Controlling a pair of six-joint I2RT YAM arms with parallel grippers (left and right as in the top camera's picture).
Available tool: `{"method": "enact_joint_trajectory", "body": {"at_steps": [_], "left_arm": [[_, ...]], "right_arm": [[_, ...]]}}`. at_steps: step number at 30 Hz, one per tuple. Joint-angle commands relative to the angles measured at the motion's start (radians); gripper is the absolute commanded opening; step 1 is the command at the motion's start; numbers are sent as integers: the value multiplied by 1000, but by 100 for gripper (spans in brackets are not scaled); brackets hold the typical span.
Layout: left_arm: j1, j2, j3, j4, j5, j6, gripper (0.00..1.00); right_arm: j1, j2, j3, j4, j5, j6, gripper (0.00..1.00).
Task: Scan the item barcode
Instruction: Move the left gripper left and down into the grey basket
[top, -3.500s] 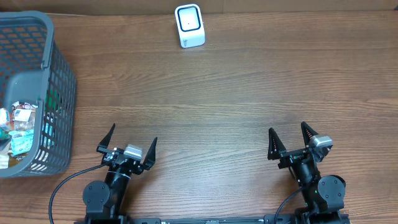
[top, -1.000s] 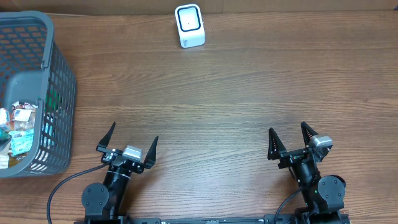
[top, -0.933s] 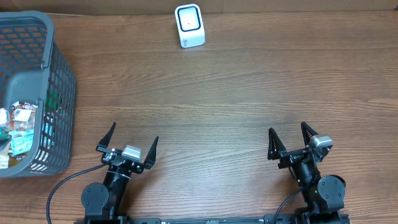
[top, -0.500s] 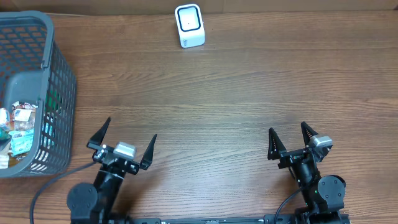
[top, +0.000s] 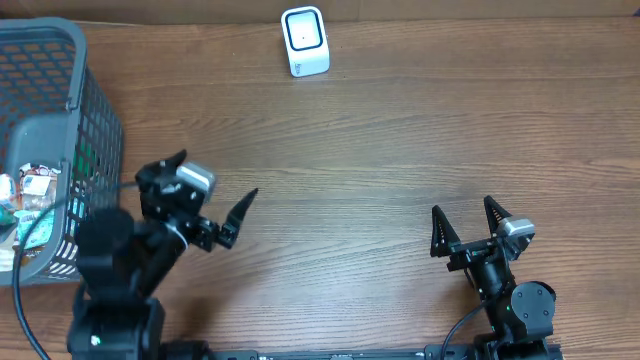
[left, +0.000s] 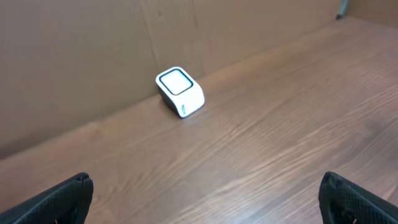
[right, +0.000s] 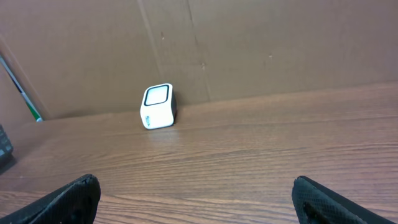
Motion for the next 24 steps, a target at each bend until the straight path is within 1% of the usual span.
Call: {"method": "enact_joint_trajectory", "body": {"at_steps": [1, 6, 9, 11, 15, 24], "left_arm": [[-6, 121, 187, -129, 21, -7, 100], [-6, 253, 386, -325, 21, -7, 100], [-6, 315, 487, -416, 24, -10, 100], [-6, 355, 545, -467, 51, -11, 100], [-6, 376, 563, -520, 95, -10, 100], [-6, 396, 563, -575, 159, -30, 100]], "right_arm": [[-3, -3, -11, 4, 8, -5, 100], [-3, -3, -11, 4, 8, -5, 100], [-3, -3, -11, 4, 8, -5, 100], [-3, -3, -11, 4, 8, -5, 100], [-3, -3, -11, 4, 8, -5, 100], [-3, -3, -11, 4, 8, -5, 100]]}}
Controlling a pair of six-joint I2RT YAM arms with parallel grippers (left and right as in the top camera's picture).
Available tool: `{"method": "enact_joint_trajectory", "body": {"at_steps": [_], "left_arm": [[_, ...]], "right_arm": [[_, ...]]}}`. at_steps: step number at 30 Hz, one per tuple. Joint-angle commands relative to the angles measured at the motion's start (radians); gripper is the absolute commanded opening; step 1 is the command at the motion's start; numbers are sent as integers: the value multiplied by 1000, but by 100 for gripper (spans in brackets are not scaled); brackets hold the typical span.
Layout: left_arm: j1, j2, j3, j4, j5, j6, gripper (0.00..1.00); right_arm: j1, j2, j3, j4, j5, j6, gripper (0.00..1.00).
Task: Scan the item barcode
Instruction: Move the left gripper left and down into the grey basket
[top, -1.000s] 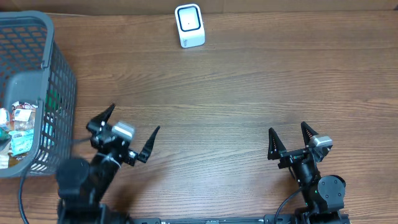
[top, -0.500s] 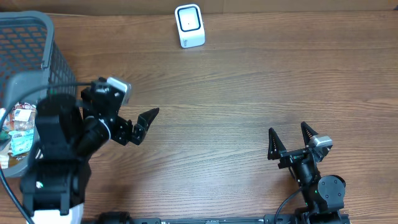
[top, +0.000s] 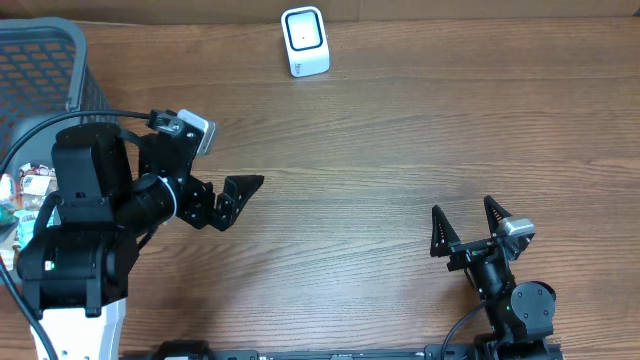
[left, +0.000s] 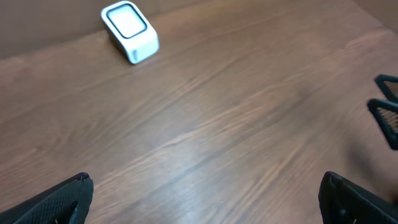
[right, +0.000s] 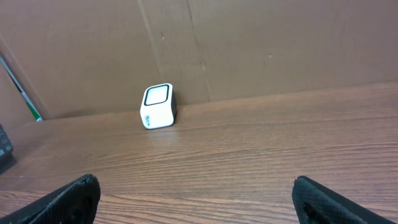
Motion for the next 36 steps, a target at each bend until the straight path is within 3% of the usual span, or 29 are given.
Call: {"method": "enact_joint_trajectory", "body": {"at_steps": [1, 5, 12, 16, 25, 28, 36], "left_arm": [[-6, 5, 23, -7, 50, -23, 100], [-6, 6, 23, 12, 45, -29, 100], [-6, 60, 57, 52, -148, -258, 99], [-6, 153, 172, -22, -162, -274, 100], [-4, 322, 522, -189, -496, -446, 100], [38, 323, 587, -218, -586, -529, 100], [323, 323, 616, -291, -569, -628, 100]], "right_arm": [[-3, -3, -11, 4, 8, -5, 100], [-3, -3, -11, 4, 8, -5, 100], [-3, -3, -11, 4, 8, -5, 100], [-3, -3, -11, 4, 8, -5, 100], [-3, -3, -11, 4, 8, -5, 100], [-3, -3, -11, 4, 8, -5, 100], [-3, -3, -11, 4, 8, -5, 100]]}}
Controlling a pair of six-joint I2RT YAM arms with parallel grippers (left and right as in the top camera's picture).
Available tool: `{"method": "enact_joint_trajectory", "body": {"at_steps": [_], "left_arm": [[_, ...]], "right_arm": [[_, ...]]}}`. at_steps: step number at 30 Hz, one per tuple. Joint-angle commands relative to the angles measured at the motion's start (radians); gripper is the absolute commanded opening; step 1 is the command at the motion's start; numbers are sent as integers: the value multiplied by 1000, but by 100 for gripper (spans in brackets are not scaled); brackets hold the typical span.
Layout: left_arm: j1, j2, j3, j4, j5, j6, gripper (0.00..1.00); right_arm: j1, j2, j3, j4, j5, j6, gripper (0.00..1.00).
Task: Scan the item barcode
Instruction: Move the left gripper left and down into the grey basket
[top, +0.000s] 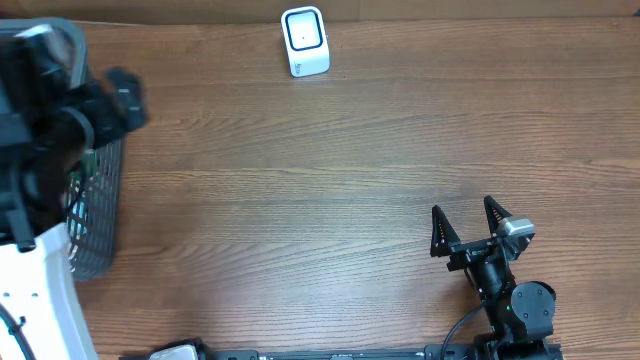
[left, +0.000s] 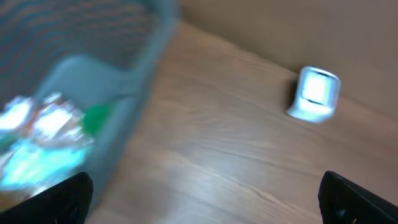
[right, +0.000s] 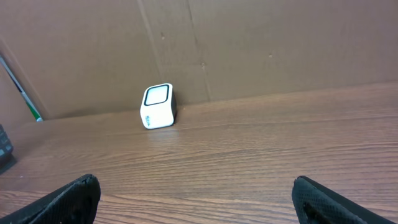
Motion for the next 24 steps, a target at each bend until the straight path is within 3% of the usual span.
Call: {"method": "enact_joint_trajectory", "body": {"at_steps": [1, 8, 14, 19, 24], "left_arm": [[145, -2, 17, -22, -13, -75, 100], [380, 14, 14, -20, 51, -167, 100], [496, 82, -45, -18, 52, -215, 100], [559, 147, -116, -11, 50, -217, 91], [613, 216, -140, -13, 48, -208, 73]], "right_arm": [[-3, -3, -11, 4, 8, -5, 100], [-3, -3, -11, 4, 8, -5, 100], [-3, -3, -11, 4, 8, -5, 100], [-3, -3, -11, 4, 8, -5, 100], [-3, -3, -11, 4, 8, -5, 100]]}}
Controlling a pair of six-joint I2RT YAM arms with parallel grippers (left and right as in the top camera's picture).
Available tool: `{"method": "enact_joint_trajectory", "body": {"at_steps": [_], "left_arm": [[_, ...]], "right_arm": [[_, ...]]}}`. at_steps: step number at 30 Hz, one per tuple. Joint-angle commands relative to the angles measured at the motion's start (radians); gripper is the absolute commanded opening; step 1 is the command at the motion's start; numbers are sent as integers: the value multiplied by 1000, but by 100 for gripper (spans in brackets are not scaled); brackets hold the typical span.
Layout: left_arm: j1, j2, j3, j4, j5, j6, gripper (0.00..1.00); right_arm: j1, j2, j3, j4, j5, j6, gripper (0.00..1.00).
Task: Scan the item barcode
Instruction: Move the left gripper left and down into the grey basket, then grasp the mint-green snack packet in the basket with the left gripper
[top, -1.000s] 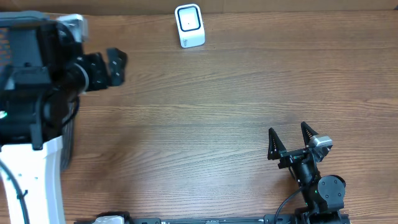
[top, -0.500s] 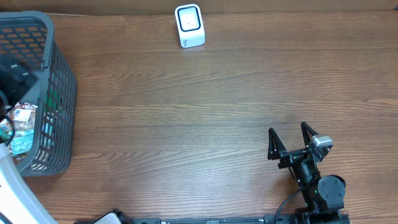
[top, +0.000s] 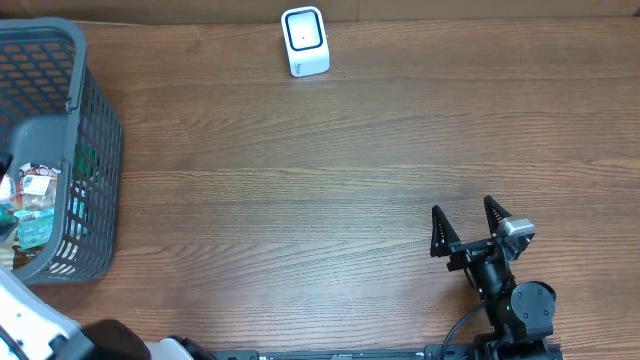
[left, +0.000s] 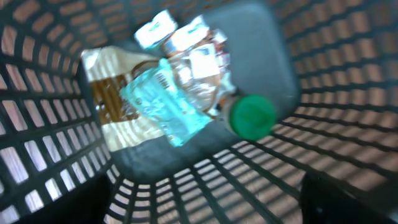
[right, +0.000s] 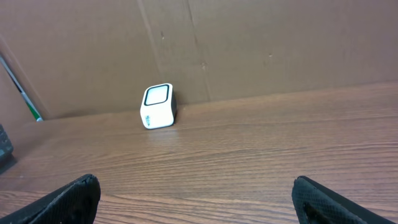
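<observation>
Looking down into the grey mesh basket (left: 323, 81), the left wrist view shows a teal packet (left: 163, 106), a green-capped bottle (left: 252, 116), a brown pouch (left: 109, 109) and white-labelled wrappers (left: 186, 43). My left gripper (left: 199, 208) is open above them and holds nothing; its fingertips (left: 348, 199) sit dark in the lower corners. The white barcode scanner (top: 305, 40) stands at the table's far edge, also seen as the scanner (right: 157, 106) from the right wrist. My right gripper (top: 465, 228) rests open and empty at the near right.
The basket (top: 75, 60) stands at the table's left edge with its items (top: 35, 195) inside. A brown cardboard wall (right: 249, 43) rises behind the scanner. Part of the left arm's base (top: 20, 320) shows at the overhead view's lower left corner.
The left arm was over the basket's far corner, its camera catching the rim and the scanner. Now that camera looks straight down into the basket at the items. The right arm is unchanged.
My left gripper was first open and low, just right of the basket, facing the scanner. It then stood higher over the table, then over the basket's far corner. Now it is open above the basket's contents. The right gripper stayed open in place throughout.
</observation>
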Motion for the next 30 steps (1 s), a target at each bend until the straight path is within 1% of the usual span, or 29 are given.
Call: {"method": "enact_joint_trajectory", "body": {"at_steps": [1, 3, 6, 9, 15, 21, 24, 30], "left_arm": [[34, 32, -16, 2, 2, -2, 71], [38, 52, -29, 3, -28, 0, 67], [38, 73, -71, 25, -78, 0, 67], [38, 82, -146, 75, -87, 6, 67], [38, 88, -320, 232, -94, 41, 67], [34, 121, -438, 390, -96, 41, 61], [32, 154, -453, 420, -94, 40, 57], [29, 269, -454, 440, -96, 37, 58]], "right_arm": [[-3, -3, -11, 4, 8, -5, 100], [-3, -3, -11, 4, 8, -5, 100], [-3, -3, -11, 4, 8, -5, 100], [-3, -3, -11, 4, 8, -5, 100], [-3, -3, -11, 4, 8, -5, 100], [-3, -3, -11, 4, 8, -5, 100], [-3, -3, -11, 4, 8, -5, 100], [-3, -3, -11, 4, 8, -5, 100]]}}
